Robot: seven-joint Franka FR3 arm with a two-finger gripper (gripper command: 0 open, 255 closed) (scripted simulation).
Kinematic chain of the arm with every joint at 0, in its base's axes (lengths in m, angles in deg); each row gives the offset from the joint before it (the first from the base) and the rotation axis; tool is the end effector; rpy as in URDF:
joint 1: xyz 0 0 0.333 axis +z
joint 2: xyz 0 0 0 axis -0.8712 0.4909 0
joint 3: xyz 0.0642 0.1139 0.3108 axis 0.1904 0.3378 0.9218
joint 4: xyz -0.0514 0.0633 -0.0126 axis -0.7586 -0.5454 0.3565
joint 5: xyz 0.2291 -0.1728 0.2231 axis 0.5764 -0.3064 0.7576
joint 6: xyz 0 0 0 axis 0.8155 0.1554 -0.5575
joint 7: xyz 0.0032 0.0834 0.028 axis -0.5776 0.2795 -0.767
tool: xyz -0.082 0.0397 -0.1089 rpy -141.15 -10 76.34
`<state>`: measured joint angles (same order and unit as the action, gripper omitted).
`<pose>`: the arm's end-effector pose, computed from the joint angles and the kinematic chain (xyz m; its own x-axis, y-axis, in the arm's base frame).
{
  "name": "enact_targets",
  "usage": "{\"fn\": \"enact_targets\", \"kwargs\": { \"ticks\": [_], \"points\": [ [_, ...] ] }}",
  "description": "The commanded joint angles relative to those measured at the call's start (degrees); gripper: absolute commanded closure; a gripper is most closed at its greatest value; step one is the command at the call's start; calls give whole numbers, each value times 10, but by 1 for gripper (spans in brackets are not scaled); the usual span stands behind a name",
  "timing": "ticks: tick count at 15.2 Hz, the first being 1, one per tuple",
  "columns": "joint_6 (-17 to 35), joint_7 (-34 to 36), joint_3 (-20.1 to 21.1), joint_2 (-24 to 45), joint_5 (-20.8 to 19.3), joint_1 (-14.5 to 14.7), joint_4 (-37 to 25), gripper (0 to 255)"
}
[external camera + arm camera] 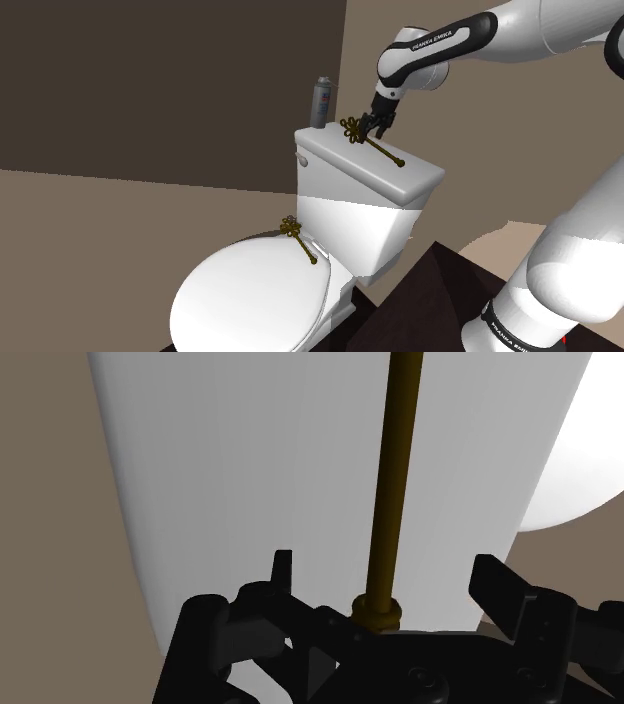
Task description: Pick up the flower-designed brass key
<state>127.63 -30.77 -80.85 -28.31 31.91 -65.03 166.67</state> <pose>0.4911 -0.1591 0.4702 0.9765 -0.0920 0.1948 -0.0799 -0.9944 -0.0690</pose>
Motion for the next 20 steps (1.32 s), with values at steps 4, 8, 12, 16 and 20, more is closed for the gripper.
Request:
{"fn": "enact_targets", "kwargs": {
  "ticks": [4, 8, 12, 16, 20],
  "points": [
    [1, -1, 0, 1, 1, 0, 0, 255],
    [1, -1, 0, 1, 1, 0, 0, 255],
    [-14, 2, 0, -3, -2, 0, -11, 255],
    [-44, 8, 1, -11, -6, 0, -34, 255],
    [-74, 12, 1, -16, -9, -1, -59, 255]
  ]
}}
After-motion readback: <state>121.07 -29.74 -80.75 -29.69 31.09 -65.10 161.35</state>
